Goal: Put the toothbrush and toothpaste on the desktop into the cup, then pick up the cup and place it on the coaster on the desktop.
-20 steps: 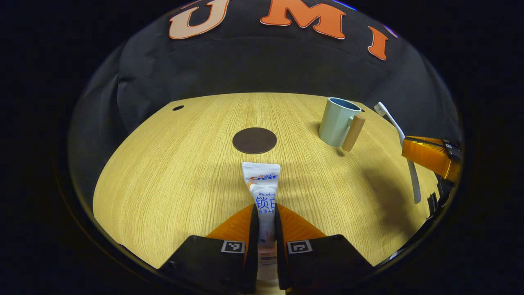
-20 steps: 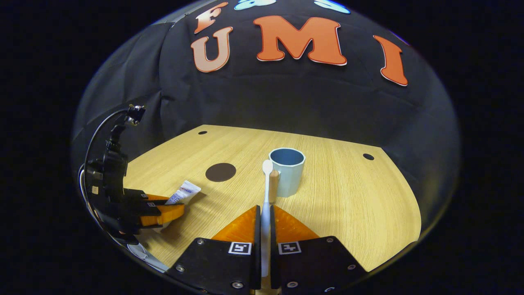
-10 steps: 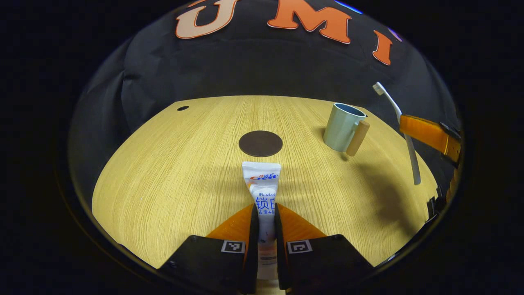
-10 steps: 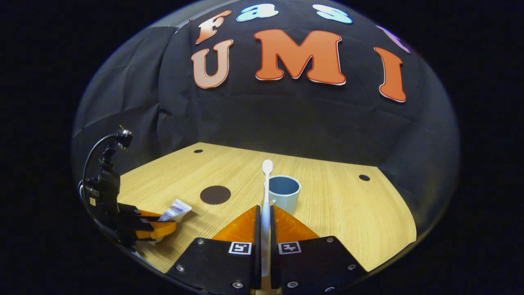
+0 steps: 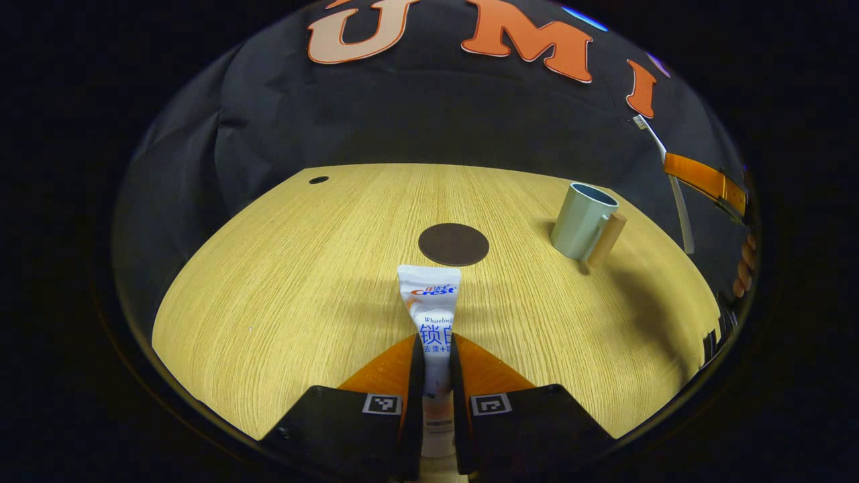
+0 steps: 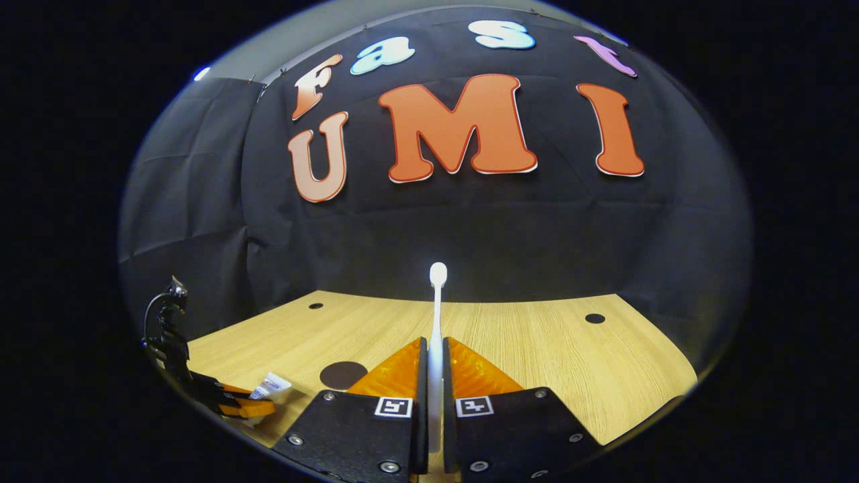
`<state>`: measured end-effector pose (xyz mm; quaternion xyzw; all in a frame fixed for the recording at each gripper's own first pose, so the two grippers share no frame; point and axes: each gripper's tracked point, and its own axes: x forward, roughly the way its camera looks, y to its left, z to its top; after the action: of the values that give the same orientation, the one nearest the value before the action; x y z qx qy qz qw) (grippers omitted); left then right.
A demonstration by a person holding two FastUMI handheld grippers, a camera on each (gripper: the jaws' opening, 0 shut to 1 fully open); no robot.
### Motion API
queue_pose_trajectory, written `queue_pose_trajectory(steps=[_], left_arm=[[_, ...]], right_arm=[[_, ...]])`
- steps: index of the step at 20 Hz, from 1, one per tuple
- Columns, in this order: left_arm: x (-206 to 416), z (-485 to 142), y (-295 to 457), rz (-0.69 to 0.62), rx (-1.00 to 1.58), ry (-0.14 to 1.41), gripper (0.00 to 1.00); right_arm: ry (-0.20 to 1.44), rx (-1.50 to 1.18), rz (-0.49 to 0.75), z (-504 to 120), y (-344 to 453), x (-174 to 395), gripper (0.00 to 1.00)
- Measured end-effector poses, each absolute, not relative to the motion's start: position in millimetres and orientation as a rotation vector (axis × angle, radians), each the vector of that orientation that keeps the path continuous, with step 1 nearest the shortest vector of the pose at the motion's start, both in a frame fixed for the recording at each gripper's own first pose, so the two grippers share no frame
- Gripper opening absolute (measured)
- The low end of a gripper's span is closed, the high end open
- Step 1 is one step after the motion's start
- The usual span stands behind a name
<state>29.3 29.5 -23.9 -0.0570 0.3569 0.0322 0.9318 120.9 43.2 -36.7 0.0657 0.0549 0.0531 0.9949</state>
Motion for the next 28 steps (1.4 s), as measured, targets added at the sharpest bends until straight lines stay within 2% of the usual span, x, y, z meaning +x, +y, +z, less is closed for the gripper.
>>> queue_pose_trajectory(steps=[13, 20, 28], left_arm=[[40, -21, 39, 0.094, -0.202, 0.682, 0.23], [39, -18, 38, 0.111, -0.246, 0.659, 0.23], [48, -5, 41, 0.123, -0.258, 0.614, 0.23]], right_arm=[[-0.076, 0.268, 0.107, 2, 29, 169, 0.09], [-0.237, 0.172, 0.093, 22, 33, 189, 0.09], [-0.165, 0.149, 0.110, -15, 38, 214, 0.10]])
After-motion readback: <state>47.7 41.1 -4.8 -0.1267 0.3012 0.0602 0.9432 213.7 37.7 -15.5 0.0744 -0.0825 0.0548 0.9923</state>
